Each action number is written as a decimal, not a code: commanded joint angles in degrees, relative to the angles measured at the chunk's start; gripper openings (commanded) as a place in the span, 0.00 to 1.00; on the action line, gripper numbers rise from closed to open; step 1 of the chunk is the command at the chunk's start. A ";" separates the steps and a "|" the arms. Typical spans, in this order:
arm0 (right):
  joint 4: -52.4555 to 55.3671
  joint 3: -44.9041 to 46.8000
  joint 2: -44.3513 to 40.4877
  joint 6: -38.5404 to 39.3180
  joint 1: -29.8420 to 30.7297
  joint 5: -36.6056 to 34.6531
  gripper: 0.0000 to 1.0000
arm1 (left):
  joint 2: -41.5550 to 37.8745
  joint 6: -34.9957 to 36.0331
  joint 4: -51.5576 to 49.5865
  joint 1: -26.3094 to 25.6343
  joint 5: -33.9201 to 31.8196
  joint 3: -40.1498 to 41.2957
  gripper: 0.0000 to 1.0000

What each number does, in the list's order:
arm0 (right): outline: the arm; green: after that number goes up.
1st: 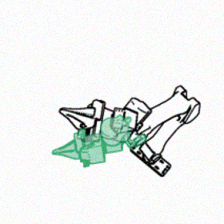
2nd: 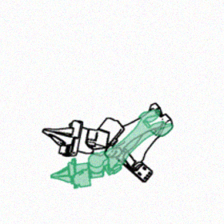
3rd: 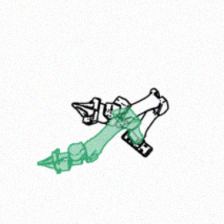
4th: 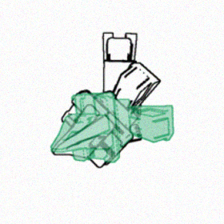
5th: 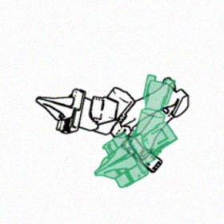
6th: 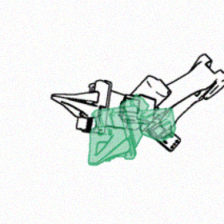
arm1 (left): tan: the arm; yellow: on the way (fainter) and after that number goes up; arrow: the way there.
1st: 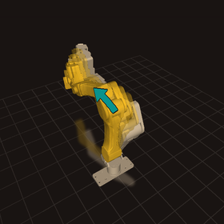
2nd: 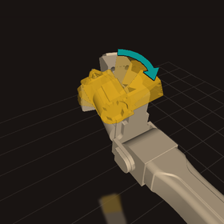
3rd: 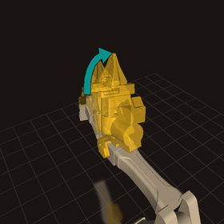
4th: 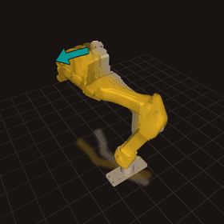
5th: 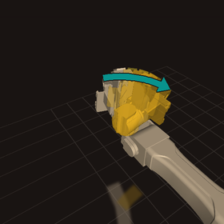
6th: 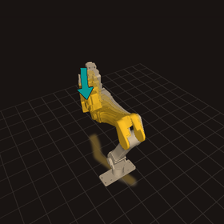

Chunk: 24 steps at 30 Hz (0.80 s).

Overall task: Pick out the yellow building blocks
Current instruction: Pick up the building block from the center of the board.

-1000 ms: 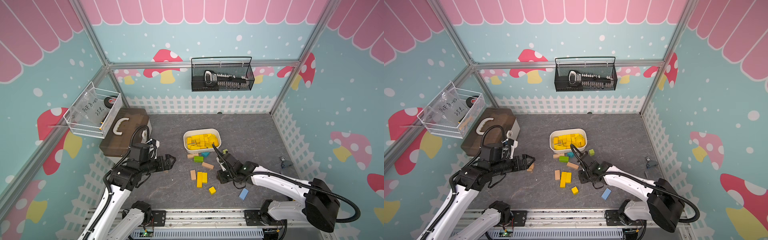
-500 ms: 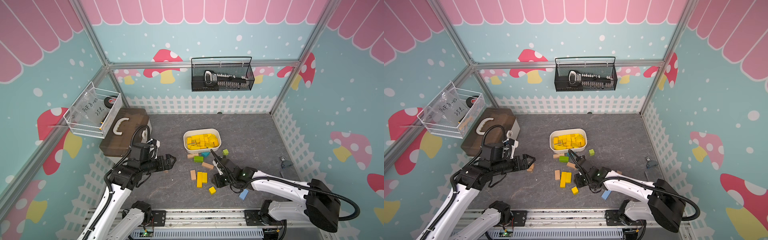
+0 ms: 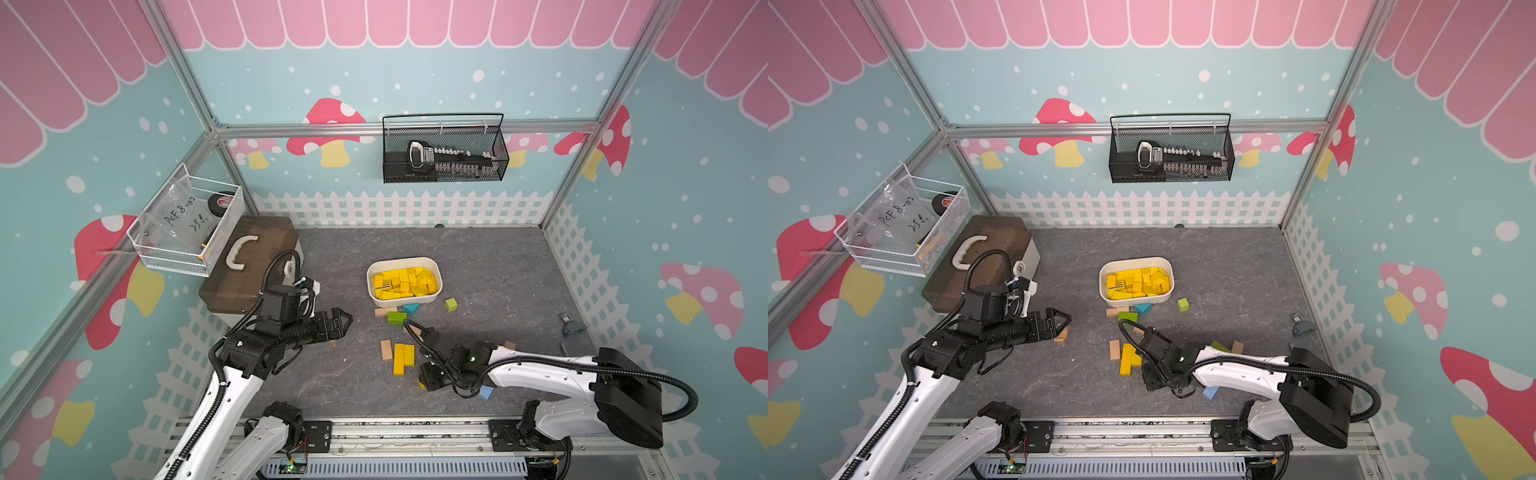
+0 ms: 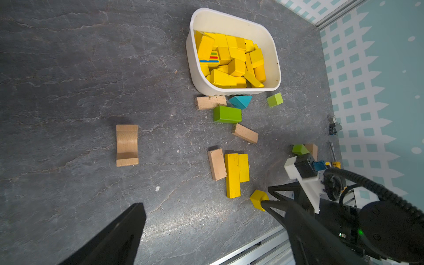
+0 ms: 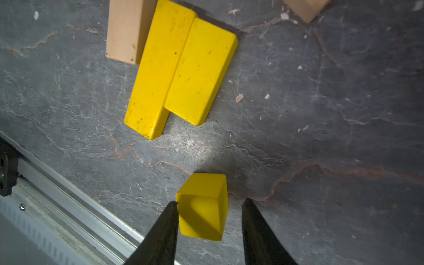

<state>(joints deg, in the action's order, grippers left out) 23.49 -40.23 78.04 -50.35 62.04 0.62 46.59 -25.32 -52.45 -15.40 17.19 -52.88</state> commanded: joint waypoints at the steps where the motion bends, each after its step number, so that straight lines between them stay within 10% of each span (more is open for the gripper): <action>1: 1.99 -2.26 1.30 -1.78 1.01 -1.98 0.45 | -0.09 -0.23 0.59 0.28 0.33 0.72 0.99; 24: 4.39 -5.13 5.35 -1.76 1.64 -2.53 0.28 | -0.71 -0.17 0.54 0.25 0.30 0.68 0.99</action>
<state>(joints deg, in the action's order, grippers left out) 25.78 -44.62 82.91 -51.24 63.11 -0.60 46.54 -25.30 -52.45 -15.40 17.19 -52.84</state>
